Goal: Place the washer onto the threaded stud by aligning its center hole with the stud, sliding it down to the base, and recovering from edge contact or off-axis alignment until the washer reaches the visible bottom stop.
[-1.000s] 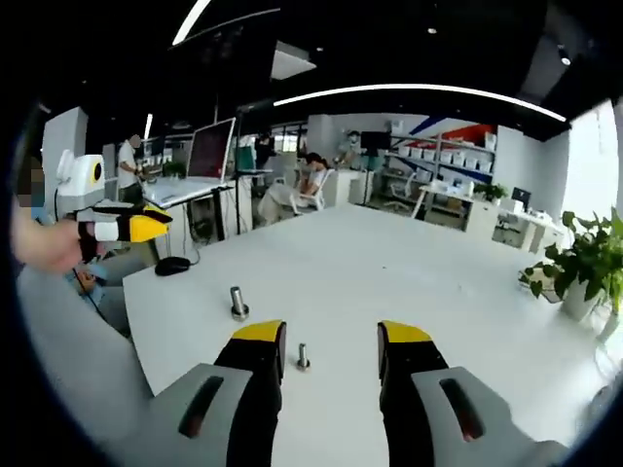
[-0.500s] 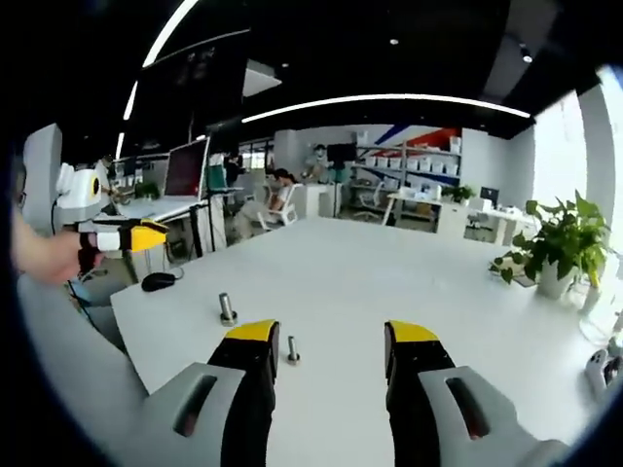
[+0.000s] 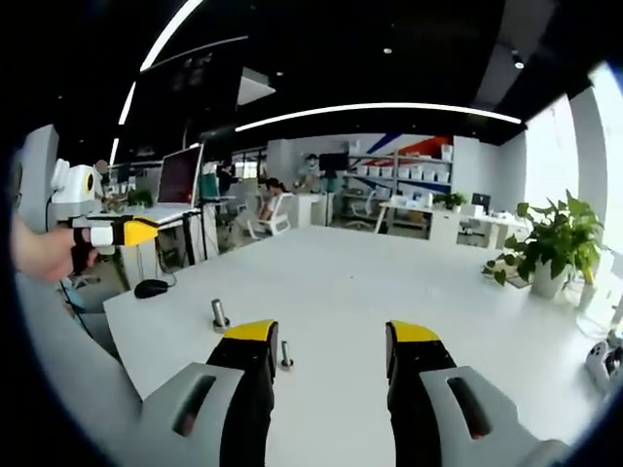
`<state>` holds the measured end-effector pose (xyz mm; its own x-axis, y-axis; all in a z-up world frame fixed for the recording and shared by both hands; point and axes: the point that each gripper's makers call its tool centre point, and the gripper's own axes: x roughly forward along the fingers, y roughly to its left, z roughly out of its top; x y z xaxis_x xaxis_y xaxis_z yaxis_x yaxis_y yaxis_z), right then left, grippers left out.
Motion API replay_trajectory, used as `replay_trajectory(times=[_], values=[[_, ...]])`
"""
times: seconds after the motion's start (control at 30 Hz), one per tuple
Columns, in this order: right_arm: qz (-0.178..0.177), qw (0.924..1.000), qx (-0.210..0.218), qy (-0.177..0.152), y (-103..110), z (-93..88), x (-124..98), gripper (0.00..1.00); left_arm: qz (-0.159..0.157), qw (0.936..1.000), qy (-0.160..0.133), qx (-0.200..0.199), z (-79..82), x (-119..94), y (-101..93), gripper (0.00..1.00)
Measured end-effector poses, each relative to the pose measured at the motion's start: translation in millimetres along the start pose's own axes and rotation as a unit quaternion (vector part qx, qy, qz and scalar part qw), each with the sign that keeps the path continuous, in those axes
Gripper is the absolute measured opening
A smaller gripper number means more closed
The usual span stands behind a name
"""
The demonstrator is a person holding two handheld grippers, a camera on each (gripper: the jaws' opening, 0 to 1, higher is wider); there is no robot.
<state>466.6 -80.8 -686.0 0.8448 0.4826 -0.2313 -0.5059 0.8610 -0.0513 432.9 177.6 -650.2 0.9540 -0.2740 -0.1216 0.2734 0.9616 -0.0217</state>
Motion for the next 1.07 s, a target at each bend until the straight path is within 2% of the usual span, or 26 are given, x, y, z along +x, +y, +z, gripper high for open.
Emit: replay_trajectory(times=[0.43, 0.63, 0.77, 1.07], values=[[0.012, 0.9999, -0.011, 0.004, 6.4, -0.9, 0.2, 0.47, 0.006, 1.0000, -0.003, -0.002, 2.0, -1.4, 0.5, 0.30], [0.016, 0.9997, -0.012, 0.010, 7.1, -4.1, -0.5, 0.47, 0.002, 0.9999, 0.004, 0.016, -0.8, 0.0, -6.6, 0.30], [0.018, 0.9997, -0.013, 0.003, 11.8, 0.8, -0.5, 0.47, 0.000, 0.9997, 0.008, 0.025, -2.3, 0.5, -9.1, 0.30], [0.020, 0.9997, -0.013, 0.010, 10.4, -3.7, -0.1, 0.47, 0.007, 0.9998, 0.012, 0.012, -4.9, 0.8, -4.2, 0.31]])
